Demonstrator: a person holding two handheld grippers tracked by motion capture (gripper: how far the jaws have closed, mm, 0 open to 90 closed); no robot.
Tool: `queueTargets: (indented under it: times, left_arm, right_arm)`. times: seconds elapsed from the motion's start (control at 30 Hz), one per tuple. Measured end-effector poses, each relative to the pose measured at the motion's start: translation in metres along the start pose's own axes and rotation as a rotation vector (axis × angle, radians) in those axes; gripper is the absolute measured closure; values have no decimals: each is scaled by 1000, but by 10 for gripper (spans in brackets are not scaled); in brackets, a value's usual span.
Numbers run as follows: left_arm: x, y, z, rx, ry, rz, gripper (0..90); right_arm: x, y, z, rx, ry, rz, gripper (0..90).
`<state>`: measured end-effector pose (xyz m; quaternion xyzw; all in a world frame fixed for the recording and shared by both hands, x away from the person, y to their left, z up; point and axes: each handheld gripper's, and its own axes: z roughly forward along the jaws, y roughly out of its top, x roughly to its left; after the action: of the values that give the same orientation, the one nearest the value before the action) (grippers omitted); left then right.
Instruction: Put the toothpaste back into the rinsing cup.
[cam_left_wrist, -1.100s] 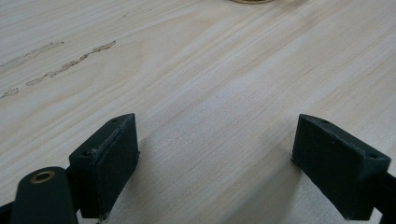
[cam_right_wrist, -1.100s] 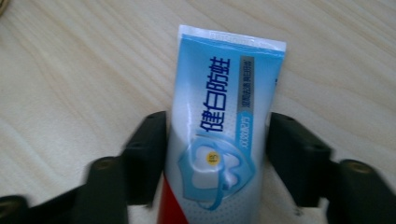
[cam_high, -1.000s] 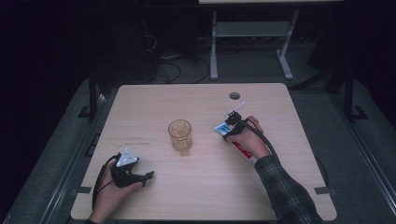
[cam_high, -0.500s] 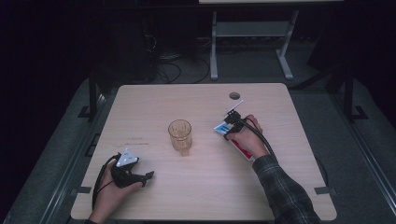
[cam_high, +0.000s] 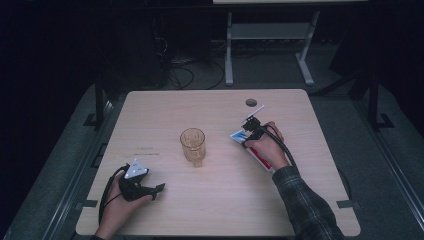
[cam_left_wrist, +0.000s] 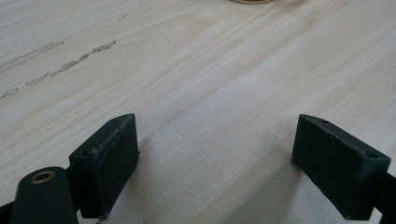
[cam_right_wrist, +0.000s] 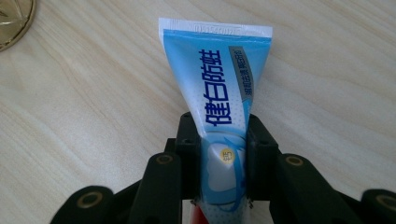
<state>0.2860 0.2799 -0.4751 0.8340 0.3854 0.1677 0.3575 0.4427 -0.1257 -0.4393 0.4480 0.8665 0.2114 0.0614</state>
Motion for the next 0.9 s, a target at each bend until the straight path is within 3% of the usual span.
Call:
queueTargets:
  times: [0.53, 0.9]
  left_arm:
    - [0, 0, 0, 0, 0, 1, 135]
    - [0, 0, 0, -1, 0, 0, 134]
  right_arm:
    - [1, -2, -27, -101, 22, 3, 721]
    - [-1, -6, -52, -193, 70, 35, 727]
